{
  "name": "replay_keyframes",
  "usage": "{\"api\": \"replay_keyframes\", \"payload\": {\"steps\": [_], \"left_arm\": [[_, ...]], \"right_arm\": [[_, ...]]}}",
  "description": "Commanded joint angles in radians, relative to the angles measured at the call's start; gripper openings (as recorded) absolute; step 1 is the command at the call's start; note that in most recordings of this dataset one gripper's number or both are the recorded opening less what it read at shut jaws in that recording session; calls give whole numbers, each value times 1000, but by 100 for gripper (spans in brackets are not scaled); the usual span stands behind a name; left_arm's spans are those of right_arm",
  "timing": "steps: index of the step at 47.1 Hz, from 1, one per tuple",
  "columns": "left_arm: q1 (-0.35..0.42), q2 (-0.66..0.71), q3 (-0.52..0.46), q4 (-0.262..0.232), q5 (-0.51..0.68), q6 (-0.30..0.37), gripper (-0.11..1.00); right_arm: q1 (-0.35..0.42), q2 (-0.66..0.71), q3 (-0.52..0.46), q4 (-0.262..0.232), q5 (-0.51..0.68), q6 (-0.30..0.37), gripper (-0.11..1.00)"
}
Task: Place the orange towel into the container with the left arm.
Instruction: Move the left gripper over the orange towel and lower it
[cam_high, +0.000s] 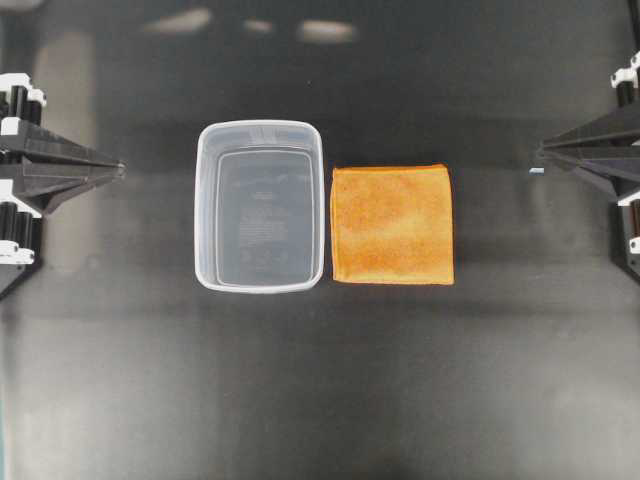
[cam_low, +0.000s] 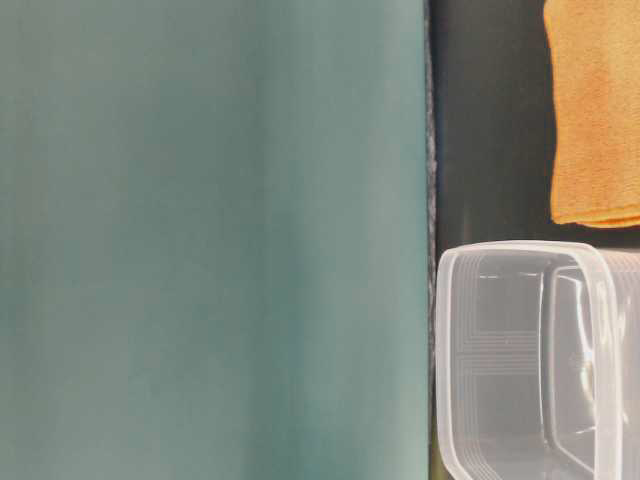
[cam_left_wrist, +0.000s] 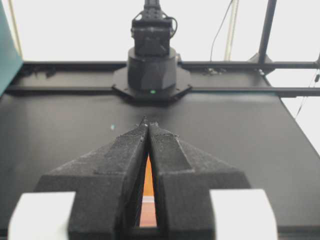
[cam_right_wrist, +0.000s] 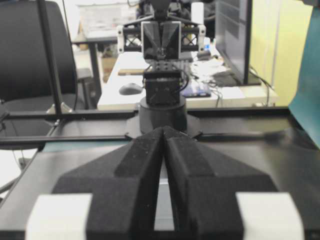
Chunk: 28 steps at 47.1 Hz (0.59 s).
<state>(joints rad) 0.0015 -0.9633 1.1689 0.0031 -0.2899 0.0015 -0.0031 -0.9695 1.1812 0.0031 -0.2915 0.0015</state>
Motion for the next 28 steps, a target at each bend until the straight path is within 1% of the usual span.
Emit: {"api": "replay_keyframes", "payload": {"steps": [1,4,6,11,20,28], "left_arm": [[5,40,-21,43,21,-17,6],[6,67,-48,43,57,-20,5],[6,84,-64,41,80,-20,0],[6,130,-120,41,161,-20,0],[9,235,-250,43,370,-9,0],[9,333,-357,43,495,-6,0]], "right_arm": [[2,11,-18,5,-8,8,1],[3,12,-17,11,-8,11,2],[3,11,-17,12,-8,15,0],[3,12,-18,12,-6,35,0],[2,14,-17,12,29,100,0],[-5,14,-17,12,34,101,1]]}}
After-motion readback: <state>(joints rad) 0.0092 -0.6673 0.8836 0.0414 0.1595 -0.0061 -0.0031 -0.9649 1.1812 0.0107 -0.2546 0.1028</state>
